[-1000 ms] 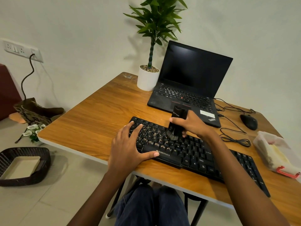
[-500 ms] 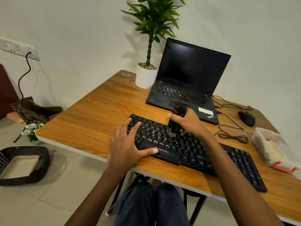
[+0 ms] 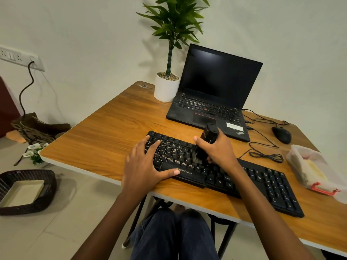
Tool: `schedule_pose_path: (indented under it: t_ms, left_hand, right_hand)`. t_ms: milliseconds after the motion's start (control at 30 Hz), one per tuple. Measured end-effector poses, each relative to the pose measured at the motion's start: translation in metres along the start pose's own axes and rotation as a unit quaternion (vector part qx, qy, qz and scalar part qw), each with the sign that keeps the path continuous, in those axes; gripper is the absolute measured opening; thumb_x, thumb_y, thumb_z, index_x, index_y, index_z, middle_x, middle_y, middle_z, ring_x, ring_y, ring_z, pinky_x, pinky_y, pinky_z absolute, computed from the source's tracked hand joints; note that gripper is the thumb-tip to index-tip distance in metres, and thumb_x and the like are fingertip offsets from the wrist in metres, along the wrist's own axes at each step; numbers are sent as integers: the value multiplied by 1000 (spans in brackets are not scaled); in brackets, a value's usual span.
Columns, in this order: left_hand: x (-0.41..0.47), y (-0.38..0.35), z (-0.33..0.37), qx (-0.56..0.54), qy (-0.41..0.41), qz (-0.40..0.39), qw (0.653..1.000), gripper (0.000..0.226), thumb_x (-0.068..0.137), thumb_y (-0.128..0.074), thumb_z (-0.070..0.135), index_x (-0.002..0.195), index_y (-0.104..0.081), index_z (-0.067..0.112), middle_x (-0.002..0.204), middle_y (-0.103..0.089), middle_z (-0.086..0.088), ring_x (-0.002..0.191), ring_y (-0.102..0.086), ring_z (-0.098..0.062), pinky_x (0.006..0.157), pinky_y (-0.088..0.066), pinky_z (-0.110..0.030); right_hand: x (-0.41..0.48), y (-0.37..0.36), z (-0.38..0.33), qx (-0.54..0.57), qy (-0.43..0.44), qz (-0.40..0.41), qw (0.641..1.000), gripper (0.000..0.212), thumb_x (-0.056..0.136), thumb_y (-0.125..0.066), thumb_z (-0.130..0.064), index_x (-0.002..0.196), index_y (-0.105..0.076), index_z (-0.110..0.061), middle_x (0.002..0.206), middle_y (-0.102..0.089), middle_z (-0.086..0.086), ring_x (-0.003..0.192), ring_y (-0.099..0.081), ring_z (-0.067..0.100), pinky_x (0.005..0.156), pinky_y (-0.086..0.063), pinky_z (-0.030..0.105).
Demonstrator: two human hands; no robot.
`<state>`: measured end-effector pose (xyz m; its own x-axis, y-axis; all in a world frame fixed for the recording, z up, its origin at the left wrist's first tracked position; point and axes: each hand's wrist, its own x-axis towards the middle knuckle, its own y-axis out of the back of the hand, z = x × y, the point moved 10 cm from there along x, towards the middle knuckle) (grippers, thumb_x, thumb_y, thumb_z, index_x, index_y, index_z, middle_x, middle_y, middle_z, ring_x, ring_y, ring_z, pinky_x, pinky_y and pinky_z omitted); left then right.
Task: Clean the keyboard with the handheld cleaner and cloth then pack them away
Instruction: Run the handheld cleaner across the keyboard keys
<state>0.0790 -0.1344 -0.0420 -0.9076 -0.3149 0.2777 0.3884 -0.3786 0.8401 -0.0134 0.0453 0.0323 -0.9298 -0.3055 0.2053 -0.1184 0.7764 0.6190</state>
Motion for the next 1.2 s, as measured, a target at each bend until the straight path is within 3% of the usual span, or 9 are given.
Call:
schedule_pose_path:
  t_ms: [133, 300, 433, 633, 767, 867, 933, 1067, 1200]
  left_hand:
    - [1, 0, -1, -1, 1, 3, 1000, 124, 42, -11, 101, 144, -28, 32, 155, -16, -1, 140, -20, -24, 107, -28, -49]
    - [0, 1, 0, 10, 6, -3, 1000, 127, 39, -5, 101, 145, -26, 33, 156, -13, 1, 141, -18, -22, 107, -27, -47]
    - [1, 0, -1, 27, 10, -12, 1000, 129, 36, 0, 101, 145, -20, 36, 156, -9, 3, 142, -15, -20, 108, -26, -45]
    - [0, 0, 0, 27, 7, -7, 1000, 127, 39, -2, 101, 145, -23, 35, 156, -12, 2, 141, -17, -21, 107, -27, -45]
    - [0, 1, 0, 22, 5, -2, 1000, 126, 40, -3, 101, 145, -24, 34, 156, -13, 1, 141, -18, -21, 106, -27, -45]
    - [0, 2, 1, 23, 3, 0, 1000, 125, 41, -4, 101, 145, -24, 34, 156, -14, 1, 141, -19, -21, 106, -28, -45]
    - [0, 1, 0, 29, 4, -1, 1000, 125, 41, -4, 100, 145, -24, 35, 156, -14, 2, 141, -19, -21, 105, -28, -46]
    - [0, 2, 1, 34, 7, 1, 999, 126, 40, -1, 100, 145, -24, 34, 156, -14, 2, 140, -21, -21, 104, -28, -47]
    - [-1, 2, 0, 36, 9, 2, 999, 125, 40, -1, 100, 144, -25, 35, 155, -16, 3, 139, -22, -19, 103, -28, -47]
  right_hand:
    - [-7, -7, 12, 39, -31, -44, 998, 40, 80, -67, -39, 94, -51, -5, 80, -66, 11, 47, -55, 17, 39, -45, 21]
    - [-10, 5, 21, 76, -50, 9, 996, 33, 85, -62, -32, 95, -54, -1, 79, -69, 10, 39, -54, 14, 38, -45, 22]
    - [-15, -9, 19, 124, -73, -73, 987, 29, 83, -66, -27, 98, -58, -4, 91, -69, 15, 43, -48, 17, 38, -42, 24]
    - [-19, -11, 16, 131, -115, -230, 958, 51, 68, -76, -12, 111, -49, -2, 98, -65, 25, 58, -63, 21, 52, -55, 27]
    - [-16, 3, 3, 42, -61, -140, 987, 36, 66, -78, -21, 90, -52, -20, 86, -64, 3, 63, -65, 10, 52, -52, 16]
    - [-19, -2, -9, -33, -13, -145, 989, 44, 59, -80, -35, 90, -52, -18, 87, -61, -4, 72, -61, 9, 60, -54, 26]
    - [-16, 4, -15, -71, 14, -99, 992, 47, 59, -81, -38, 90, -51, -20, 84, -57, -12, 74, -54, 7, 71, -49, 28]
    - [-18, -4, -17, -66, 33, -144, 987, 63, 50, -81, -53, 94, -58, -14, 90, -64, 0, 87, -60, 22, 77, -50, 35]
    - [-15, -1, -20, -76, 44, -83, 993, 48, 60, -80, -42, 94, -54, -21, 86, -59, -12, 80, -57, 7, 69, -45, 18]
